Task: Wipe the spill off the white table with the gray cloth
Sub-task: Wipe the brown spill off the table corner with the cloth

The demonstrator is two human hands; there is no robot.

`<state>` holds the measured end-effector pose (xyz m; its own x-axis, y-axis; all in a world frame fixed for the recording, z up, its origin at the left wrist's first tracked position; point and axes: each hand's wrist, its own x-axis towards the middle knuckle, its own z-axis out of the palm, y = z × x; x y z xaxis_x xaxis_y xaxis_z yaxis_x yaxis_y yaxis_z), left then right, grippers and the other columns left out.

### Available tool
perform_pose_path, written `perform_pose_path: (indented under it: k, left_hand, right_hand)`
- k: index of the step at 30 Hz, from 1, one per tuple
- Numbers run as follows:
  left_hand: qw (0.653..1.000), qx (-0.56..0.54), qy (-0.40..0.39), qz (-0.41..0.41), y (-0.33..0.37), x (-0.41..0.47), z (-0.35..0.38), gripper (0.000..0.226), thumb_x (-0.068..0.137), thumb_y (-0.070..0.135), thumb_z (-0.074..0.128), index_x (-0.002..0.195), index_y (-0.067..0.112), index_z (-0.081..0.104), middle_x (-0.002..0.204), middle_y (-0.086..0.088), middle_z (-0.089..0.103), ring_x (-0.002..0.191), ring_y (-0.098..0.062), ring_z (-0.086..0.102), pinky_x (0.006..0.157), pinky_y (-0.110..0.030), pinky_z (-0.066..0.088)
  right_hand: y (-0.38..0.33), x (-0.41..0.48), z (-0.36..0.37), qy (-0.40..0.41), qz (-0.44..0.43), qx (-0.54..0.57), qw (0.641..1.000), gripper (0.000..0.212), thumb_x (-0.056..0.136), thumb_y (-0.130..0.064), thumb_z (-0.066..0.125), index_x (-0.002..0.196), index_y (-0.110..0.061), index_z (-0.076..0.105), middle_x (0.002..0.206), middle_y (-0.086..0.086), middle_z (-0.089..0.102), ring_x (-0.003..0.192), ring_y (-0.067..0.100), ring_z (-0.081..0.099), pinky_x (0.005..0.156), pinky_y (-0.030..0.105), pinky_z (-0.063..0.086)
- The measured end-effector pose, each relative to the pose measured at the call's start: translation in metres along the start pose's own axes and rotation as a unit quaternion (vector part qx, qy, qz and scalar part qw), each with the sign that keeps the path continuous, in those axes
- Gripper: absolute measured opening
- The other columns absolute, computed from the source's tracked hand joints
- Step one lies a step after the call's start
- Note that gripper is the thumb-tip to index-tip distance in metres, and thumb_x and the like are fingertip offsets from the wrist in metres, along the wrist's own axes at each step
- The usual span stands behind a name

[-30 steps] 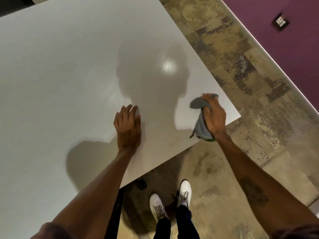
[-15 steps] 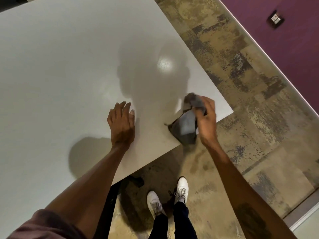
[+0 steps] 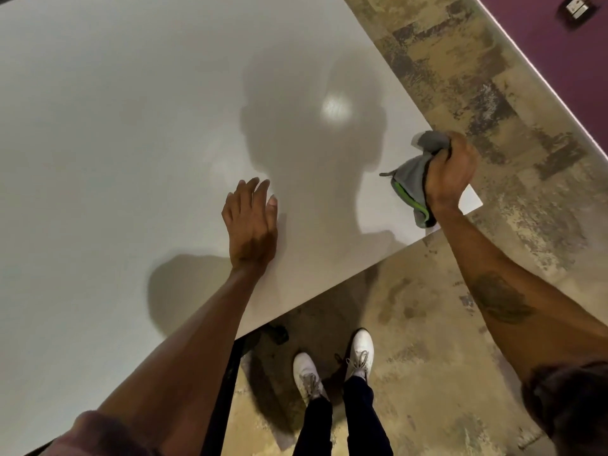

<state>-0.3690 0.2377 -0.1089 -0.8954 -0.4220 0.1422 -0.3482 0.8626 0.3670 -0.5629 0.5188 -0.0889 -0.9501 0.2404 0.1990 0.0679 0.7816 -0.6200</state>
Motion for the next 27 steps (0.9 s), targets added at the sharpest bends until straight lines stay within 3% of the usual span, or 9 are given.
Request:
perform_pose_path:
  k: [3,9,10,12,14,16,20,24,27]
  left_hand:
    - [1.000,-0.006,-0.016,-0.002,-0.003,0.000,0.001,0.047,0.109,0.031,0.025,0.143,0.013,0.052,0.149,-0.007,0.051,0.146,-0.029,0.040,0.122,-0.048,0.028]
    - [0.997,-0.050,-0.049,-0.021,-0.004,0.000,0.002,0.049,0.110,0.036,0.021,0.147,0.016,0.046,0.155,-0.007,0.045,0.151,-0.029,0.032,0.126,-0.050,0.019]
    - [0.997,-0.055,-0.052,-0.022,-0.003,0.000,0.001,0.049,0.110,0.036,0.020,0.148,0.017,0.045,0.155,-0.007,0.044,0.151,-0.029,0.031,0.127,-0.050,0.018]
    - [0.996,-0.062,-0.055,-0.025,0.001,-0.002,0.001,0.050,0.110,0.036,0.020,0.149,0.017,0.045,0.157,-0.006,0.043,0.152,-0.028,0.029,0.128,-0.049,0.017]
    - [0.996,-0.066,-0.058,-0.034,-0.003,0.000,0.001,0.049,0.110,0.035,0.022,0.149,0.017,0.044,0.157,-0.005,0.043,0.153,-0.026,0.028,0.128,-0.048,0.016]
    - [0.995,-0.070,-0.055,-0.039,-0.006,0.001,0.000,0.047,0.110,0.033,0.023,0.148,0.017,0.046,0.156,-0.005,0.045,0.152,-0.025,0.030,0.127,-0.047,0.018]
    - [0.996,-0.063,-0.047,-0.040,-0.002,-0.002,-0.002,0.044,0.111,0.031,0.027,0.147,0.016,0.048,0.153,-0.004,0.048,0.149,-0.025,0.034,0.125,-0.047,0.023]
    - [0.996,-0.068,-0.043,-0.034,-0.001,-0.002,-0.004,0.046,0.111,0.032,0.026,0.147,0.015,0.048,0.153,-0.004,0.049,0.149,-0.024,0.034,0.125,-0.046,0.024]
    - [0.996,-0.076,-0.039,-0.038,0.002,-0.002,-0.006,0.045,0.111,0.030,0.027,0.147,0.015,0.048,0.153,-0.003,0.049,0.150,-0.023,0.034,0.125,-0.045,0.023]
  right_hand:
    - [0.003,-0.013,0.003,-0.071,-0.031,0.073,0.994,0.037,0.085,0.007,0.037,0.102,0.001,0.069,0.107,0.015,0.071,0.102,0.029,0.064,0.095,0.040,0.050]
    - [-0.025,-0.073,0.009,-0.120,-0.022,0.153,0.981,0.033,0.085,0.012,0.042,0.090,-0.003,0.071,0.100,0.013,0.073,0.097,0.028,0.067,0.091,0.044,0.054]
    - [-0.035,-0.091,0.011,-0.118,-0.037,0.160,0.979,0.031,0.087,0.012,0.046,0.087,-0.006,0.071,0.096,0.011,0.073,0.094,0.025,0.067,0.088,0.042,0.055]
    - [-0.050,-0.127,0.019,-0.105,-0.071,0.147,0.981,0.027,0.091,0.002,0.051,0.083,-0.015,0.070,0.088,0.000,0.071,0.088,0.012,0.067,0.083,0.025,0.053]
    - [-0.068,-0.168,0.031,-0.160,-0.074,0.165,0.970,0.023,0.091,-0.008,0.047,0.086,-0.017,0.067,0.086,-0.003,0.068,0.086,0.009,0.065,0.080,0.015,0.048]
    - [-0.083,-0.206,0.038,-0.192,-0.112,0.109,0.969,0.018,0.088,-0.004,0.053,0.092,-0.016,0.065,0.095,0.002,0.065,0.094,0.019,0.060,0.086,0.026,0.047]
    - [-0.074,-0.233,0.038,-0.161,-0.211,0.063,0.962,0.012,0.091,-0.009,0.056,0.101,-0.013,0.062,0.104,0.003,0.064,0.099,0.018,0.052,0.091,0.026,0.041]
    - [-0.065,-0.188,0.017,-0.047,-0.060,0.138,0.987,0.022,0.089,-0.010,0.044,0.079,-0.018,0.061,0.085,-0.003,0.065,0.085,0.004,0.054,0.080,0.015,0.042]
    - [-0.044,-0.133,0.003,0.056,0.004,0.124,0.991,0.024,0.091,-0.010,0.046,0.080,-0.005,0.066,0.083,0.010,0.068,0.082,0.023,0.062,0.077,0.036,0.050]
